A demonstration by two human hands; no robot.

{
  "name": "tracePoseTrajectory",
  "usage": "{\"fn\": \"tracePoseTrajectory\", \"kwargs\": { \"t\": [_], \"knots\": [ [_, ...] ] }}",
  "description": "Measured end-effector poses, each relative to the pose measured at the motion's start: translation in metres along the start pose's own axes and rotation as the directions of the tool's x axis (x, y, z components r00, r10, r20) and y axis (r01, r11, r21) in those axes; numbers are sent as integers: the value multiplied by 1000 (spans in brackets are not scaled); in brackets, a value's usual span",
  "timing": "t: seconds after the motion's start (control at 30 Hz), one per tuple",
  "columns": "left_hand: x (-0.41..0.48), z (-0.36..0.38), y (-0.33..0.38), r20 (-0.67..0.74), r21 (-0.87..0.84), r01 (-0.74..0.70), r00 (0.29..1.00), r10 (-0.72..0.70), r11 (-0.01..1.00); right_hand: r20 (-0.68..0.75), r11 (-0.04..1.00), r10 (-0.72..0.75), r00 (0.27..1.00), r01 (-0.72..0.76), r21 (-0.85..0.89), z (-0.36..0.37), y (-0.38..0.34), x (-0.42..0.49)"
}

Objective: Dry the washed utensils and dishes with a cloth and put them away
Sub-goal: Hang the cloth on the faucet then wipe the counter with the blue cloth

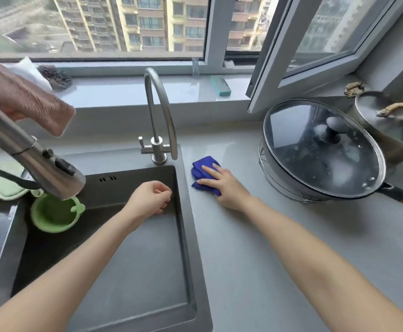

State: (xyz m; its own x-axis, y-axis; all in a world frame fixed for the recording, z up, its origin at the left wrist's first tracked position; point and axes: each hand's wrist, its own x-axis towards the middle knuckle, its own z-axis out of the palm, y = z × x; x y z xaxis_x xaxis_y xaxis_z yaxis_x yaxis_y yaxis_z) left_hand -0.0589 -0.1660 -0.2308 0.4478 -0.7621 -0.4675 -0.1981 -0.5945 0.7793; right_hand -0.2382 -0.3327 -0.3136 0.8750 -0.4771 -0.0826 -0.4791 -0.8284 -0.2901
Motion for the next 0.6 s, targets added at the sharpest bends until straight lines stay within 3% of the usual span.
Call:
{"fn": "tracePoseTrajectory", "kwargs": {
  "t": [0.07, 0.23, 0.3, 0.43, 0.5, 0.6],
  "knots": [
    [11, -6, -5, -38, -11, 13, 999, -13, 1000, 19, 1000, 25, 1000, -25, 0, -12, 13, 45],
    [38, -15, -9, -106, -26, 31, 994, -33, 999, 192, 966, -155, 969, 190, -178, -35, 32, 84],
    [44, -18, -9, -128, -12, 40, 991, -41, 999, 185, 961, -64, 981, 111, -255, -42, 26, 74],
    [49, -23, -10, -139, 9, 64, 988, -62, 998, -76, 954, 265, 961, -273, -128, -37, -11, 63],
    [48, -25, -12, -141, 17, 81, 987, -78, 997, -30, 935, 279, 960, -279, -220, -23, -15, 72],
    [46, -31, -17, -151, 70, 88, 986, -77, 994, 88, 946, 135, 987, -102, -307, -23, 11, 77]
  ]
}}
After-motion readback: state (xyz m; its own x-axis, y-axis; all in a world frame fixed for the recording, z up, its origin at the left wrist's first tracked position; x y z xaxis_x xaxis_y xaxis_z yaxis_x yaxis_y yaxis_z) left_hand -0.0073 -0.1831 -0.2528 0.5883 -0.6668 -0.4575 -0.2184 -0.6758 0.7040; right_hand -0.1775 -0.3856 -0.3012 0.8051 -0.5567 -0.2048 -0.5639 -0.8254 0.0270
